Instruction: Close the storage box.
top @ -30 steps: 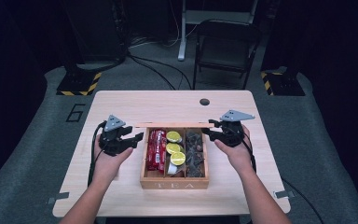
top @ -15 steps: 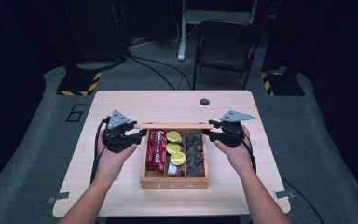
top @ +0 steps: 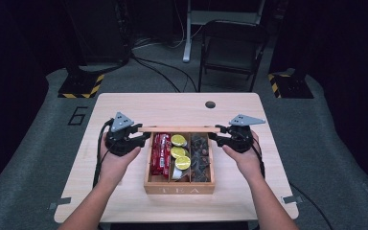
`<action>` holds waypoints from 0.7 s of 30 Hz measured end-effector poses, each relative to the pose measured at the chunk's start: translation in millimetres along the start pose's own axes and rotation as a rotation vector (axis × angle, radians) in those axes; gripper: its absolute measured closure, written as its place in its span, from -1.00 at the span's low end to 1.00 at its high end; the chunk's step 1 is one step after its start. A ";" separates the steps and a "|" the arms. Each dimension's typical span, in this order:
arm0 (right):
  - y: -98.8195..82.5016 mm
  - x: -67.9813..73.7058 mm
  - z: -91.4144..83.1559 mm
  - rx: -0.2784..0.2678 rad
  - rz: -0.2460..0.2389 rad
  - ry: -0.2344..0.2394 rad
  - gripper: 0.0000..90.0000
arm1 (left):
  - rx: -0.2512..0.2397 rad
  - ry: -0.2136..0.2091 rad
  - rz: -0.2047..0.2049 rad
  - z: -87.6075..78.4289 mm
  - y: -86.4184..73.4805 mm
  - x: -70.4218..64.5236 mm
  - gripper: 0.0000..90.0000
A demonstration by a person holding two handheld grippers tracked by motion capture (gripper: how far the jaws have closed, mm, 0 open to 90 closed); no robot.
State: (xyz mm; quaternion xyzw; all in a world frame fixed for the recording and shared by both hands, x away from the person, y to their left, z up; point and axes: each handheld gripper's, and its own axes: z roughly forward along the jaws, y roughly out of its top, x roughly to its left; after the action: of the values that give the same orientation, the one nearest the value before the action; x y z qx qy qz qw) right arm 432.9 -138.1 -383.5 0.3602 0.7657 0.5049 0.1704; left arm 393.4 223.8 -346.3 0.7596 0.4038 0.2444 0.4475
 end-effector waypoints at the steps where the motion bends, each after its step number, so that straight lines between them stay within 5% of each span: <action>1: 0.2 0.4 -0.7 -0.002 -0.007 0.002 0.19 | 0.000 -0.003 -0.002 0.1 0.2 0.3 0.24; 21: 14.5 19.3 -22.9 -0.013 -0.040 -0.009 0.09 | 0.006 -0.021 -0.017 0.6 3.2 3.8 0.23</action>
State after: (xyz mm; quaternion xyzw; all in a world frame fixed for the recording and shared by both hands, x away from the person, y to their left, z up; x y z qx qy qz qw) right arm 411.0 -135.6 -358.7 0.3462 0.7685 0.5048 0.1863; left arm 397.2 225.8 -343.7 0.7600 0.4062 0.2314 0.4515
